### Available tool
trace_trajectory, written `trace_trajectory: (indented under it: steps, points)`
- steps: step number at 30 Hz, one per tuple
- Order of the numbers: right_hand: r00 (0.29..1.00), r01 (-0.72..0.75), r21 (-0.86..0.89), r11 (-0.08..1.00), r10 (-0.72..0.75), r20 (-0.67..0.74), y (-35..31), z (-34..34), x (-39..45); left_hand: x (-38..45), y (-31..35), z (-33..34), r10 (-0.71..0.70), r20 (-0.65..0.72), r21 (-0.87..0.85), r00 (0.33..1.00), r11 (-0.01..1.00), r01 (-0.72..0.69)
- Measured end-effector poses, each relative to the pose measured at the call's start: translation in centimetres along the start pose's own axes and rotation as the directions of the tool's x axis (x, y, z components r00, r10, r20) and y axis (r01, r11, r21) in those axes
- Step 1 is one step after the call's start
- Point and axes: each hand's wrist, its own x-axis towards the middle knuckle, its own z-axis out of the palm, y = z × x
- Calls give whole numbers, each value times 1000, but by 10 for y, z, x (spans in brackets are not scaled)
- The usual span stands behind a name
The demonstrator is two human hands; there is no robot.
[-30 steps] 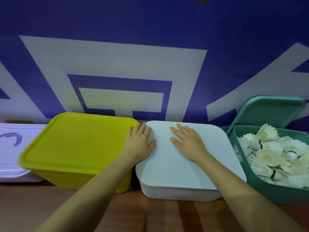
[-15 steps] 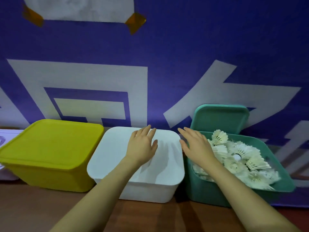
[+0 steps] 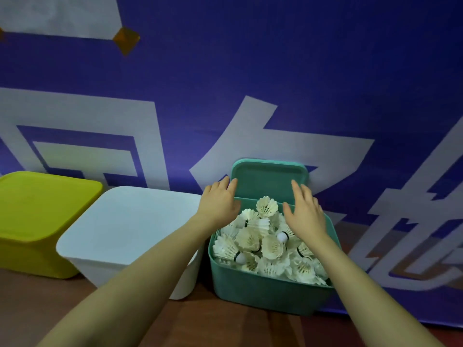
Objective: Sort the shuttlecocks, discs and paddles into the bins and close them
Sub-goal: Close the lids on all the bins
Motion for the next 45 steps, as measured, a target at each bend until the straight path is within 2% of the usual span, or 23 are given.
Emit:
trace_trajectory:
  steps: [3,7,11,14,20,27,34,40,45]
  points:
    - [998,-63,28,998,62,21,13,-1,17,22,6,7,-33,41,38,999,999,32]
    - [998,-56,42,998,55,13,19,5,45,48,1,18,-94,80,69,992,994,88]
    - [997,-81,40,996,81,-2,24,14,70,65,-5,30,-85,95,4,992,996,85]
    - [997,-82,101,992,83,-8,27,27,76,75,-5,39,-54,91,-61,994,996,60]
    - [991,-91,261,961,114,-74,22,43,78,78,-2,51,0,5,-203,1000,979,1]
    - [964,-2,290,957,80,-255,10,19,70,67,0,24,31,-150,-251,988,966,-68]
    - [882,122,229,966,0,-471,-24,-53,62,62,8,-36,48,-323,-194,945,974,-116]
    - [807,204,199,959,-49,-589,-47,-106,43,45,20,-91,44,-426,-199,904,970,-141]
    - [731,199,189,962,-17,-682,-66,-143,30,31,30,-122,64,-536,-172,842,968,-183]
